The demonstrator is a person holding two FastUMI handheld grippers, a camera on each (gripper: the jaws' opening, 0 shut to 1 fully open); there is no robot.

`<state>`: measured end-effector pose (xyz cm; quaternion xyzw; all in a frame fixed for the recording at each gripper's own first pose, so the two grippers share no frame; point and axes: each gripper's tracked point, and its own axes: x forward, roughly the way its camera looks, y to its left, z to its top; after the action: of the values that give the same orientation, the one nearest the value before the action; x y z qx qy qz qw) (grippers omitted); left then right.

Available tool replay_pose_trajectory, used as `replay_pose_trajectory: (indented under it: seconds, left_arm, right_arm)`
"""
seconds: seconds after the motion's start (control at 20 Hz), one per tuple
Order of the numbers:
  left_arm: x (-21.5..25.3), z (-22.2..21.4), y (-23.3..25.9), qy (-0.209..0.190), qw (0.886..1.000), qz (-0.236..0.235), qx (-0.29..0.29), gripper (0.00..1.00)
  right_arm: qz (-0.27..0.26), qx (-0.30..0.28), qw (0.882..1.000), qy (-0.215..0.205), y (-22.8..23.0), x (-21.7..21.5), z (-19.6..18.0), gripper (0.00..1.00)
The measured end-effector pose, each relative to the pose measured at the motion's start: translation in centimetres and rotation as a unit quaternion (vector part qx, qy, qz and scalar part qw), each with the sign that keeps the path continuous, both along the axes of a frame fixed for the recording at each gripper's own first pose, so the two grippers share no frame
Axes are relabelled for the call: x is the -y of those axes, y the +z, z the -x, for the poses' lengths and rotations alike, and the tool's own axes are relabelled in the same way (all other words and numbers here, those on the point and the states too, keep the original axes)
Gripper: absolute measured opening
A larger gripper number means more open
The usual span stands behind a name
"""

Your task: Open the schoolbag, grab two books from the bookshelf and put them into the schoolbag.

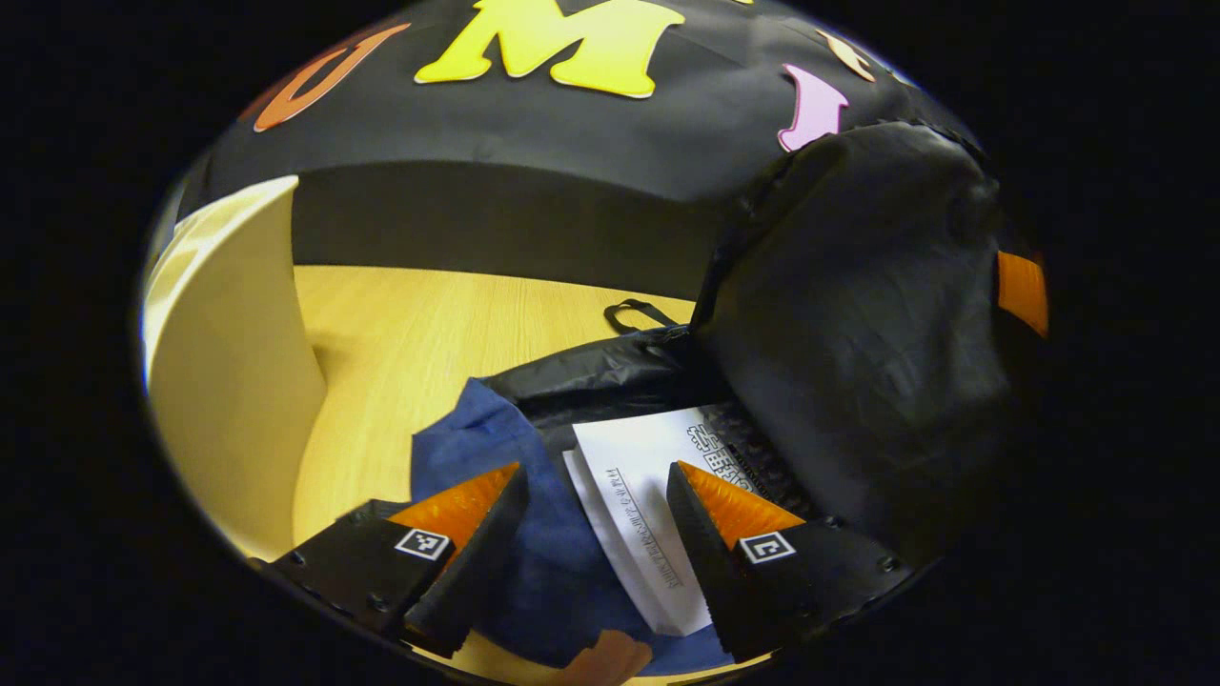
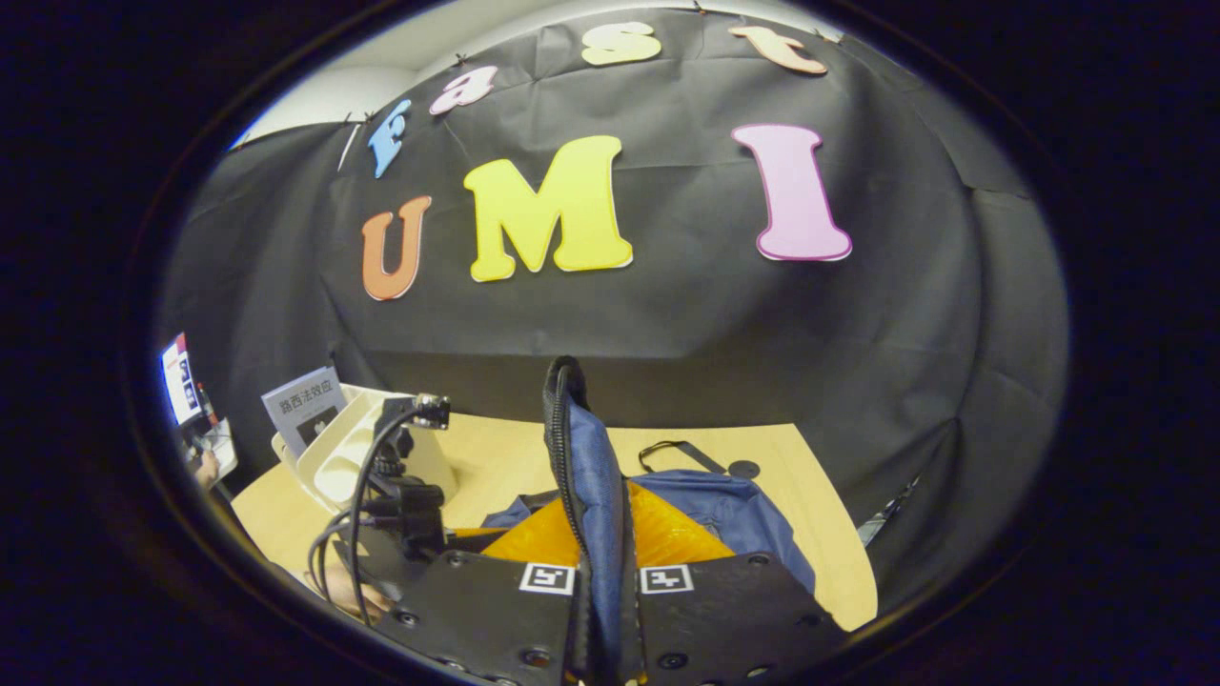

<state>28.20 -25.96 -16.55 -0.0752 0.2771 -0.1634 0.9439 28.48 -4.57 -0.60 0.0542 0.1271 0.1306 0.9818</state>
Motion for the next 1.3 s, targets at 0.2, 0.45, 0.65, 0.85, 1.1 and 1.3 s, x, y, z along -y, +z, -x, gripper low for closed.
replay_pose_trajectory:
  seconds: [0.2,0.45,0.65,0.85,1.1,1.3]
  left_arm:
    - [-3.0,1.6,4.5,-0.009,0.999,-0.010,0.037,0.94]
    - [-8.6,2.4,11.8,0.000,0.988,-0.057,0.141,0.96]
    - [-14.3,3.5,16.2,0.029,0.976,-0.103,0.189,0.97]
    - [-20.5,4.6,19.7,0.083,0.969,-0.109,0.203,0.97]
    - [-27.0,4.6,23.9,0.126,0.964,-0.125,0.196,0.96]
    - [-32.6,3.5,28.0,0.165,0.954,-0.159,0.195,0.95]
  right_arm:
    - [0.002,0.006,1.000,-0.005,-0.4,0.1,0.5,0.11]
    - [0.011,0.006,1.000,-0.003,-1.3,-0.3,0.7,0.11]
    - [0.023,0.008,1.000,-0.002,-1.8,-0.2,0.7,0.11]
    - [0.027,0.002,1.000,-0.007,-2.2,0.5,0.6,0.10]
    - [0.029,-0.005,1.000,-0.006,-2.8,1.2,0.9,0.11]
    - [0.025,-0.007,1.000,-0.009,-3.0,1.6,1.3,0.11]
